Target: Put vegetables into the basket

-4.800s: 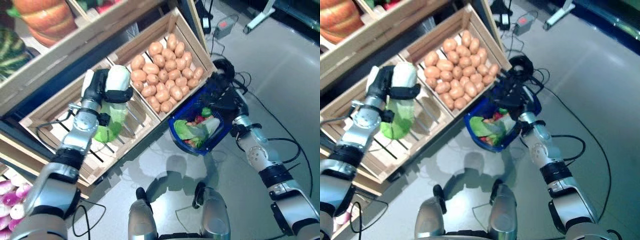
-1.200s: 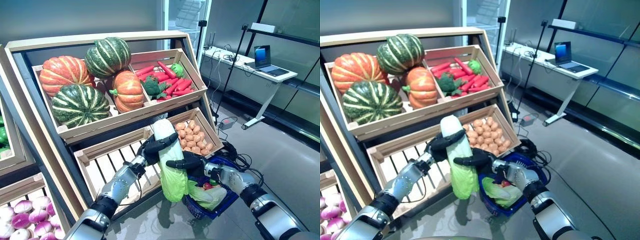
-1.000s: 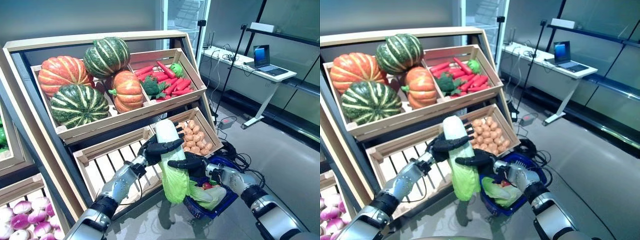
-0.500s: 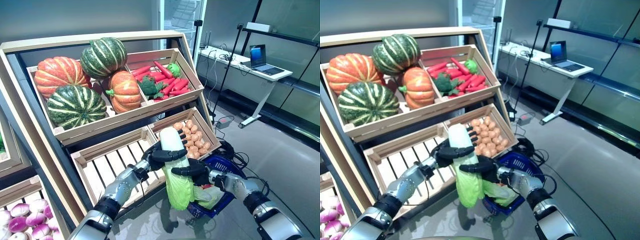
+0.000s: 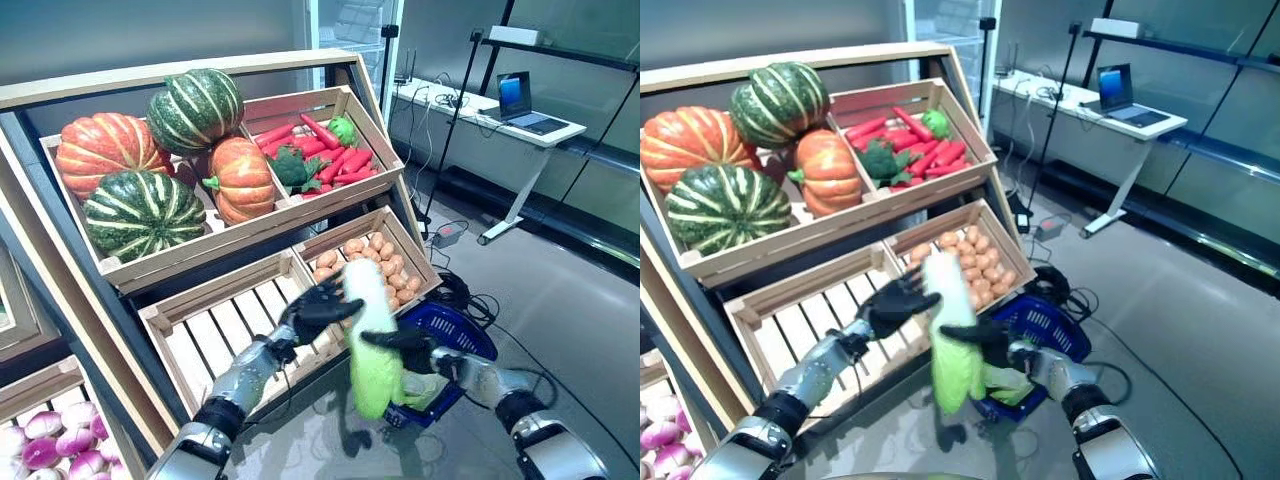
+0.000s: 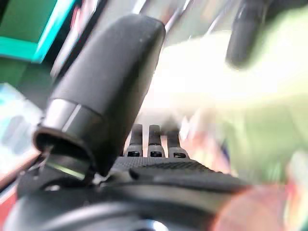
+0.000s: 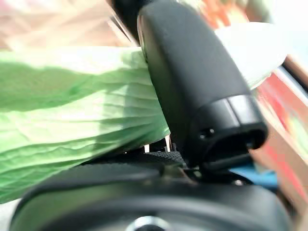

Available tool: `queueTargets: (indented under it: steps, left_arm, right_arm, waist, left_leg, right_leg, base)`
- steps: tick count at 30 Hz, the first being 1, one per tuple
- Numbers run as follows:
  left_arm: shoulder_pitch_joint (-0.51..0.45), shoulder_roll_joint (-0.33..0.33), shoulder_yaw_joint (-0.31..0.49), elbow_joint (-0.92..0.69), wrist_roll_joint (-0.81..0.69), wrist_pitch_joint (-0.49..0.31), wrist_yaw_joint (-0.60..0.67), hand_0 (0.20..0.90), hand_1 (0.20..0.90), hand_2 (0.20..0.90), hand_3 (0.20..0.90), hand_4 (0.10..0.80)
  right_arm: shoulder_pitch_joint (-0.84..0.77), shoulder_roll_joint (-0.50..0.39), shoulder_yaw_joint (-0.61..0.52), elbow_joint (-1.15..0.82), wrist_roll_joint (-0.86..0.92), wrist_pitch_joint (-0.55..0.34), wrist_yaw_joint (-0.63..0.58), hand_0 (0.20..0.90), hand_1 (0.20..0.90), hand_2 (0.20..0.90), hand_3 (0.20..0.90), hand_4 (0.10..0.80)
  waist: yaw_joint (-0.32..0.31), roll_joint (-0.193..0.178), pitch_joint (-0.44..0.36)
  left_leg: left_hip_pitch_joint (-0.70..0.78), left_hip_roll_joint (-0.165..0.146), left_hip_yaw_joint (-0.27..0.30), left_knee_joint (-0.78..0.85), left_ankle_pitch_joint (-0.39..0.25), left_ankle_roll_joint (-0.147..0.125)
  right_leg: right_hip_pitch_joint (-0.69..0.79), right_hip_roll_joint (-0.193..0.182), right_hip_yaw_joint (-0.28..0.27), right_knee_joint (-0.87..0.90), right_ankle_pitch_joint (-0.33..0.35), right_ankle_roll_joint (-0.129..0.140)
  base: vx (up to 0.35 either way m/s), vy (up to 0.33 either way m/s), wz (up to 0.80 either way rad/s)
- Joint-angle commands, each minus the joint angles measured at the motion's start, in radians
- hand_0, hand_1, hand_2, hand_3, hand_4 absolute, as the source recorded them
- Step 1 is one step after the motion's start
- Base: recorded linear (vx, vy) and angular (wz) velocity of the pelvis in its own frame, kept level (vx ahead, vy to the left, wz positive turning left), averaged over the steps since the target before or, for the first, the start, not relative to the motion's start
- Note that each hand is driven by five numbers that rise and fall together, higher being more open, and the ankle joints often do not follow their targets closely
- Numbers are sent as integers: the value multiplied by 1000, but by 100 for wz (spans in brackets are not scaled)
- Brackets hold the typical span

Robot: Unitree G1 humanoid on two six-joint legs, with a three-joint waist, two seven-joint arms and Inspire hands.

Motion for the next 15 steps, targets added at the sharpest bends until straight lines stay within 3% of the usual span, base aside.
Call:
queueTargets:
  steps: [1, 6, 10, 15]
  left_arm:
    - [-83, 140, 124, 62, 10, -158, 76, 900, 900, 900, 900, 800]
    - [-67, 124, 148, 95, -39, -126, 156, 900, 900, 900, 900, 800]
    - [-49, 89, 166, 105, -137, -69, 134, 900, 900, 900, 900, 800]
    - [-31, 73, 161, 82, -117, -90, 116, 900, 900, 900, 900, 800]
  right_arm:
    - [-100, -180, -149, 68, 134, -172, -85, 300, 300, 300, 300, 400]
    - [-92, -164, -202, 41, 204, -276, -171, 300, 300, 300, 300, 400]
    - [-85, -140, -238, 17, 207, -341, -222, 300, 300, 300, 300, 400]
    - [-71, -127, -250, 4, 202, -346, -247, 300, 300, 300, 300, 400]
  waist:
    - [34, -12, 2]
    - [33, -7, 15]
    - [32, -4, 21]
    - [37, -3, 31]
  left_leg:
    - [12, -12, -22, 2, -57, 16]
    - [5, -12, -27, 2, -57, 15]
    - [3, -12, -30, 2, -59, 15]
    - [-1, -11, -37, 2, -58, 13]
  right_leg:
    - [2, 0, -36, 39, -19, -57]
    - [-2, 1, -37, 42, -26, -59]
    - [-2, 4, -34, 39, -26, -60]
    - [-5, 5, -32, 41, -27, -62]
  base:
    - [0, 0, 0]
    - [0, 0, 0]
    - [2, -2, 1]
    - [13, -11, 5]
